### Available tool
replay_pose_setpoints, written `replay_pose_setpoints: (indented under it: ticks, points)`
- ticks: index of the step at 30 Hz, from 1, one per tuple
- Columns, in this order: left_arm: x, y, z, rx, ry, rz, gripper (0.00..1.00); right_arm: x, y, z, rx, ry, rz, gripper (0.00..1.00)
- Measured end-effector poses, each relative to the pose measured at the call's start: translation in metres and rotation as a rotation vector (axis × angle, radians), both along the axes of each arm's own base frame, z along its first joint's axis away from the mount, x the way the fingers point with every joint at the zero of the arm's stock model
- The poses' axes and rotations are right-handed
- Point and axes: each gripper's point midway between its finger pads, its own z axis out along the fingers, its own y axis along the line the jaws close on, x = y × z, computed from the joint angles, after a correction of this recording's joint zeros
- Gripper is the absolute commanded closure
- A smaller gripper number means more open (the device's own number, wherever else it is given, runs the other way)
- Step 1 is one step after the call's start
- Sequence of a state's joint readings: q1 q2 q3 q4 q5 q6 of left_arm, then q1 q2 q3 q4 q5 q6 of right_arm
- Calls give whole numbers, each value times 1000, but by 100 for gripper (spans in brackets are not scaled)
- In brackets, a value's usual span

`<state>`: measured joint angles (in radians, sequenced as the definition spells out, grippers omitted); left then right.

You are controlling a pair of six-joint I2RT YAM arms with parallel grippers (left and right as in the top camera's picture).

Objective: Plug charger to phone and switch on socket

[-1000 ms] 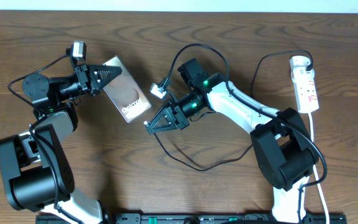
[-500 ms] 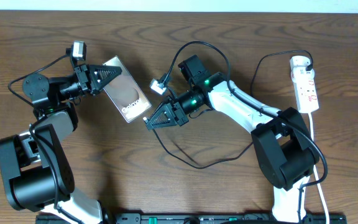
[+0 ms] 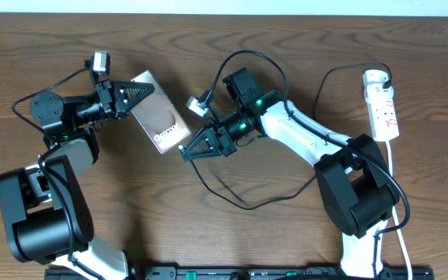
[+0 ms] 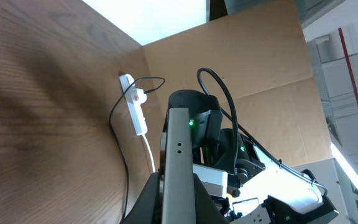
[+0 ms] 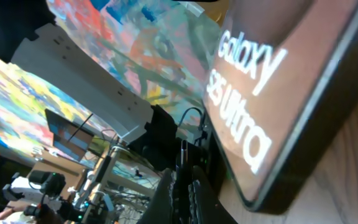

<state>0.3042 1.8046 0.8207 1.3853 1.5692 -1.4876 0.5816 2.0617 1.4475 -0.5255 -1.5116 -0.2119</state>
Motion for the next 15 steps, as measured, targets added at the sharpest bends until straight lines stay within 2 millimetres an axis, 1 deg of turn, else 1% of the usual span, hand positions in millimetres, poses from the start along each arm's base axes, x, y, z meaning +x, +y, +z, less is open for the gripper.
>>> replay_pose_setpoints:
  ticks: [7, 15]
  points:
    - [0, 0, 0, 0, 0, -1, 93, -1, -1, 2, 19, -5, 7, 98]
    - [0, 0, 0, 0, 0, -1, 93, -5, -3, -5, 20, 0, 9, 98]
